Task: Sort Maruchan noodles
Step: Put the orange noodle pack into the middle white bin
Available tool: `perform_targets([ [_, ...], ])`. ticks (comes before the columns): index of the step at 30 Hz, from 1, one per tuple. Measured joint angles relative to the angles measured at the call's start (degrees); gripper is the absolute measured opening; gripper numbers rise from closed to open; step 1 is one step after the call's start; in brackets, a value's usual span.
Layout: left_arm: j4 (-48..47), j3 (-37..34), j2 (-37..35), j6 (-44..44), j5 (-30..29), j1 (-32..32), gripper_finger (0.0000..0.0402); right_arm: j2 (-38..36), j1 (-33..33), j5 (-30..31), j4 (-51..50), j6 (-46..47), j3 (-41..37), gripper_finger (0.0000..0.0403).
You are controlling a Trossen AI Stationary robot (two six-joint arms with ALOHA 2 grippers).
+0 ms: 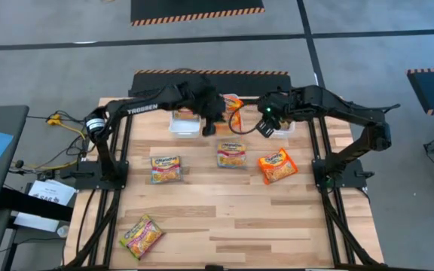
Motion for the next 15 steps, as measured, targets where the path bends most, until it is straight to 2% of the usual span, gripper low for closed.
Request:
perform_targets([
  [8,5.6,0.9,0.4,0.6,0.4,5.5,0.0000,0.0,-5.9,0.0,1.4,-6.4,0.0,0.0173],
  [15,7.0,-0.2,0.6,-0.3,1.0,6.7,0.0000,0.0,-10.0,-0.1,1.4,-10.4,0.0,0.0173],
])
